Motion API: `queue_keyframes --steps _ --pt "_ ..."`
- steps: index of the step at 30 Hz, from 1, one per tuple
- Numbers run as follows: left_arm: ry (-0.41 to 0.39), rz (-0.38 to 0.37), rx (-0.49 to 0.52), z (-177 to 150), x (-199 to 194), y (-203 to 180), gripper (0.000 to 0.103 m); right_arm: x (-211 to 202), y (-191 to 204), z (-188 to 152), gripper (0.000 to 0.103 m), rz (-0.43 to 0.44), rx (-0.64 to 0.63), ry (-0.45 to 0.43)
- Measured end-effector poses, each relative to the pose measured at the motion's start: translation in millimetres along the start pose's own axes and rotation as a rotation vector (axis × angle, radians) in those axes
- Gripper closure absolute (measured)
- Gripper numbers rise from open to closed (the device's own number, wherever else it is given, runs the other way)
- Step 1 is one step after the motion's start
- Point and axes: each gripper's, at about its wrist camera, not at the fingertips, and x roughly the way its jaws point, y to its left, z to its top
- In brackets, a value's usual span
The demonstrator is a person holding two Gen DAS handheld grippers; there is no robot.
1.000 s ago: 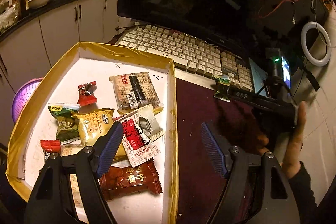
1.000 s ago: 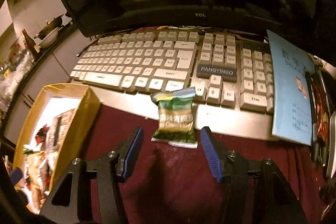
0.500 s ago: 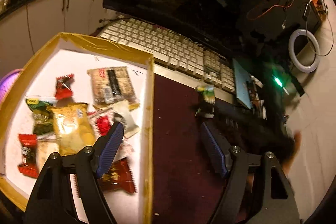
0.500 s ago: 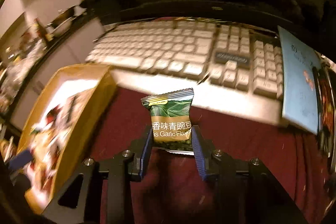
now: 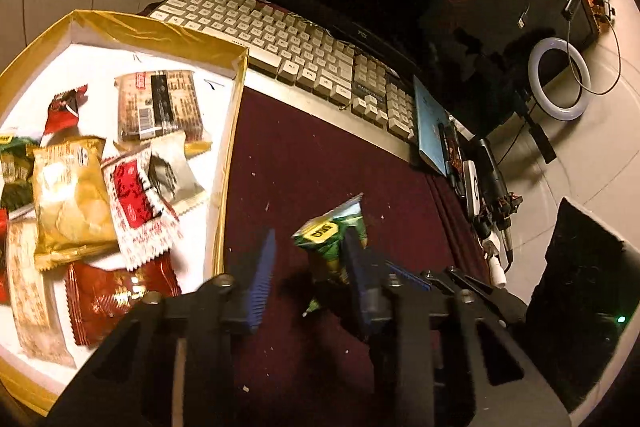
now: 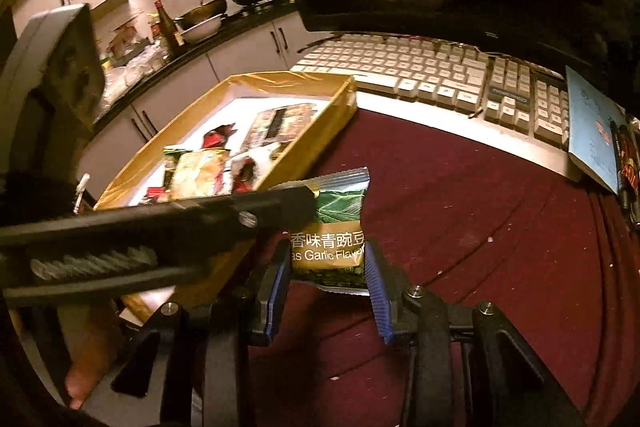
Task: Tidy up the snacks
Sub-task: 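Carry the green packet over the tray and open the right tool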
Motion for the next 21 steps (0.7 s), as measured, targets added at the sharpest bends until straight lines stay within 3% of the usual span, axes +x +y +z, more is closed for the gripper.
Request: queue_keyframes --steps 7,12,16,21 --pt "-0.074 0.016 -0.016 -9 -28 4 0.084 -7 23 0 0.067 0.037 -0.045 -0.020" --pt "-0.137 0.034 -0.023 8 -58 24 0.084 -6 49 17 0.067 0.074 -0.100 -0.048" --pt "-0.171 0.065 -0.026 31 -66 48 0.085 15 63 43 0.067 0.120 -0.118 -0.056" --pt "-0.175 0.077 -0.072 53 -46 88 0.085 58 70 69 0.067 0.129 -0.107 -0.028"
